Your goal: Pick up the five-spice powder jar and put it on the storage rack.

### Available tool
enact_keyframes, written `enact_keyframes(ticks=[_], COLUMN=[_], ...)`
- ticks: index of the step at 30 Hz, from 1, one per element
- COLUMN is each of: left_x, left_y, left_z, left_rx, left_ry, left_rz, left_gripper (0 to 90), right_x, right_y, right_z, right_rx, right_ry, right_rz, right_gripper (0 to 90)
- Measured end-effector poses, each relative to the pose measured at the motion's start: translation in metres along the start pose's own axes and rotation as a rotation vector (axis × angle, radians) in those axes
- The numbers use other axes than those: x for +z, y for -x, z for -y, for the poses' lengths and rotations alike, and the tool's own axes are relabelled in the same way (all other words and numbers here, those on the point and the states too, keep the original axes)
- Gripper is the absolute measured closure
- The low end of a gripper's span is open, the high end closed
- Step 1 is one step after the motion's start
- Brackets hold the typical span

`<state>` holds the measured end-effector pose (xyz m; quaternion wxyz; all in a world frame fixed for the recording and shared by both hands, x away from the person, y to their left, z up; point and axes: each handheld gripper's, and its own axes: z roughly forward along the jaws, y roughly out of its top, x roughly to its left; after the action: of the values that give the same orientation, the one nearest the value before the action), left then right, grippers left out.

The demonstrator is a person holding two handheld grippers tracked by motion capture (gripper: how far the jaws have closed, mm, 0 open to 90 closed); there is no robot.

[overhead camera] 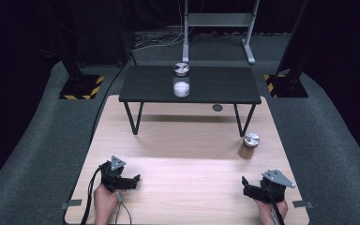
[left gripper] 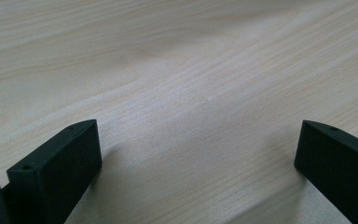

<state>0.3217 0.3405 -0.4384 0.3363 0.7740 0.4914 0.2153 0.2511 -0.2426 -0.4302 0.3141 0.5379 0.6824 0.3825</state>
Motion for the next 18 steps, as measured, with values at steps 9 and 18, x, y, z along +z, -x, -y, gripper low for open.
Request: enact_keyframes(ticks=[9, 18], left_x=[0.0, 0.0], left_y=[0.0, 0.0], left_z=[0.0, 0.0], left_rx=[0.0, -0.001], left_ry=[-0.001, 0.0], left_rz=[0.0, 0.0], left_gripper=[0.2, 0.2], right_x=[0.033, 0.068], right_y=[-0.003, 0.0], right_z=[-0.018, -0.03], right_rx=[0.002, -0.027], right_ry=[0.023, 0.034], right_rz=[0.016, 0.027], right_gripper=[0.0, 0.0])
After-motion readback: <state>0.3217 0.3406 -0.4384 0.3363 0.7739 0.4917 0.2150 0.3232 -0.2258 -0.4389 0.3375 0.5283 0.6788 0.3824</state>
